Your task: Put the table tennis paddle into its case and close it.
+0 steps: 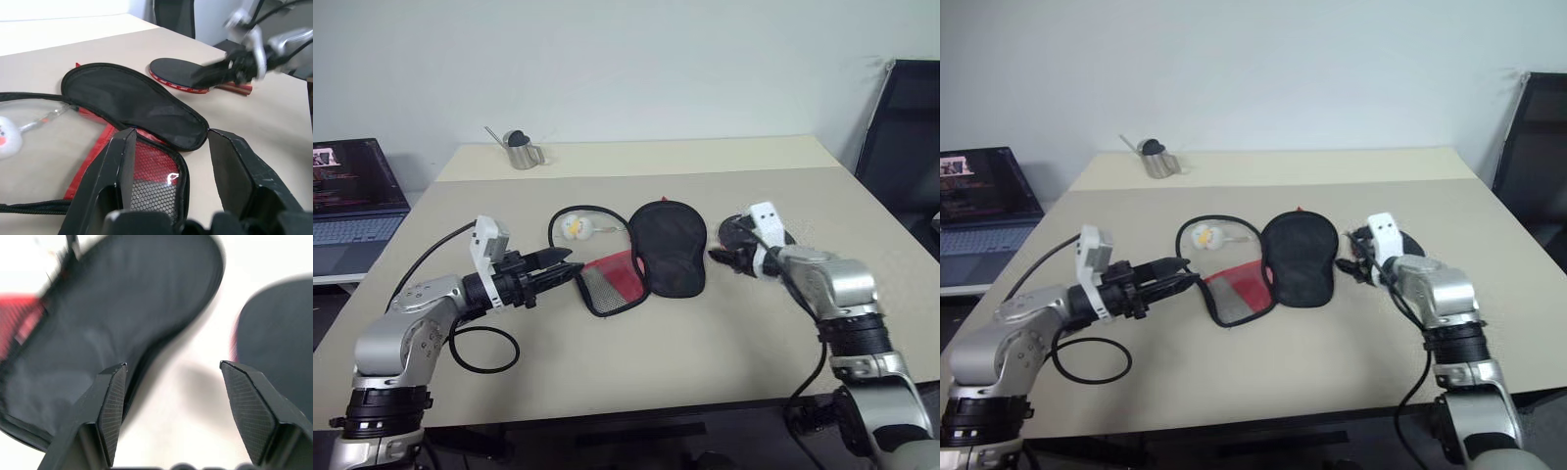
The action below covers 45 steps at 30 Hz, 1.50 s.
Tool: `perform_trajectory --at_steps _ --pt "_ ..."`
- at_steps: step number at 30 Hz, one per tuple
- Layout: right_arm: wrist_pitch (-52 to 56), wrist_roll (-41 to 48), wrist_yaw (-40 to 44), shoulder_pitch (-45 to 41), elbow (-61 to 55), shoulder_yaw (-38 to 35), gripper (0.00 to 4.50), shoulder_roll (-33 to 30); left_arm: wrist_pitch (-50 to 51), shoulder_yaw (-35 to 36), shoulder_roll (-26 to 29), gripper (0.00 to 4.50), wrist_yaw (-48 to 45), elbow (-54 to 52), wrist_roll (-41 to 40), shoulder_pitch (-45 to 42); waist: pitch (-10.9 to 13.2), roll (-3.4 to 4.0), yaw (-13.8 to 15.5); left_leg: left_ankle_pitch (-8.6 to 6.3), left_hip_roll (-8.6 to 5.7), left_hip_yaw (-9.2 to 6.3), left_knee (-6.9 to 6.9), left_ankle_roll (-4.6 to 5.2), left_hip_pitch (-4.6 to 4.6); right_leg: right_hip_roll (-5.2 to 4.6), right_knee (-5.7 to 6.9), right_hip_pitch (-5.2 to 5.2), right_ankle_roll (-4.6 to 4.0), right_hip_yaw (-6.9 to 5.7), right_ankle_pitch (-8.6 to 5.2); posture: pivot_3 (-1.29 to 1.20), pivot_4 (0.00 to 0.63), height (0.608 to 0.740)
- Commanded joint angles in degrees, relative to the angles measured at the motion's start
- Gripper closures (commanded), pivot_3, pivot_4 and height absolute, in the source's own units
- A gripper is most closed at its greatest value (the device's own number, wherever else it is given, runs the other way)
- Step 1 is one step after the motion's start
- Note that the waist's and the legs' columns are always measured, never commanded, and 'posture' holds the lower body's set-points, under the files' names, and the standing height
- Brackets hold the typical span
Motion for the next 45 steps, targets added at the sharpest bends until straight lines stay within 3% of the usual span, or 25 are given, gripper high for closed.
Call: perform_trajectory --at_steps 1,2,10,29,32,41,45 --pt "-5.2 -0.52 3.61 1.29 -0.19 -2.55 0.32 -5.61 -0.34 -0.21 -0.2 2.0 0.41 -3.06 -0.76 -1.68 0.0 0.0 0.2 -0.01 0.0 0.01 0.01 0.01 0.0 0.0 -0.01 0.03 0.0 -0.01 0.0 0.0 0.15 0.74" --pt "-7.37 -1.27 5.29 1.42 2.2 -2.31 0.03 -7.71 -0.52 -0.95 -0.51 2.0 0.55 -3.11 -0.33 -2.18 0.0 0.0 0.35 -0.01 -0.01 0.04 0.01 0.01 0.02 0.0 -0.01 0.05 0.0 -0.01 0.0 0.0 0.15 0.74" --pt "-18.6 -5.35 15.61 1.59 20.25 0.4 0.01 -16.17 -0.15 -4.42 -2.33 2.0 0.32 -3.44 -0.36 -5.55 0.0 -0.01 0.3 -0.01 0.01 0.19 0.04 0.02 0.08 0.0 -0.01 0.12 0.0 0.01 0.0 0.0 0.15 0.74" --pt "-25.46 -11.6 18.2 -2.48 38.58 3.85 0.01 -10.99 0.54 -5.43 -0.9 2.0 -3.09 -3.1 -0.55 -7.17 -0.02 -0.04 -0.83 0.02 0.03 0.24 0.26 -0.02 0.2 0.02 0.04 0.28 0.05 0.07 0.11 0.0 0.15 0.74" --pt "-25.53 -12.44 16.02 -3.67 40.69 3.31 0.61 -10.04 0.62 -5.19 -0.45 2.0 -3.52 -3.28 -0.47 -6.87 -0.02 -0.04 -0.96 0.0 0.05 0.25 0.46 0.01 0.19 0.06 0.06 0.32 0.06 0.1 0.22 0.0 0.15 0.74" --pt "-22.7 -11.7 12.75 -4.08 39.8 1.66 3.4 -8.78 0.6 -3.69 1.46 2.0 -3.31 -3.7 -0.63 -5.4 -0.02 -0.04 -0.94 -0.02 0.05 0.21 0.83 0.04 0.14 0.08 0.31 0.33 0.09 0.13 0.27 0.0 0.15 0.74" --pt "-20.54 -10.97 8.29 -4.1 37.58 -0.91 3.43 -8.09 0.71 -2.24 2.33 2.0 -2.95 -4.22 -0.94 -3.84 -0.02 -0.04 -0.95 -0.02 0.04 0.23 0.9 0.04 0.17 0.08 0.5 0.31 0.09 0.19 0.27 0.0 0.15 0.74"
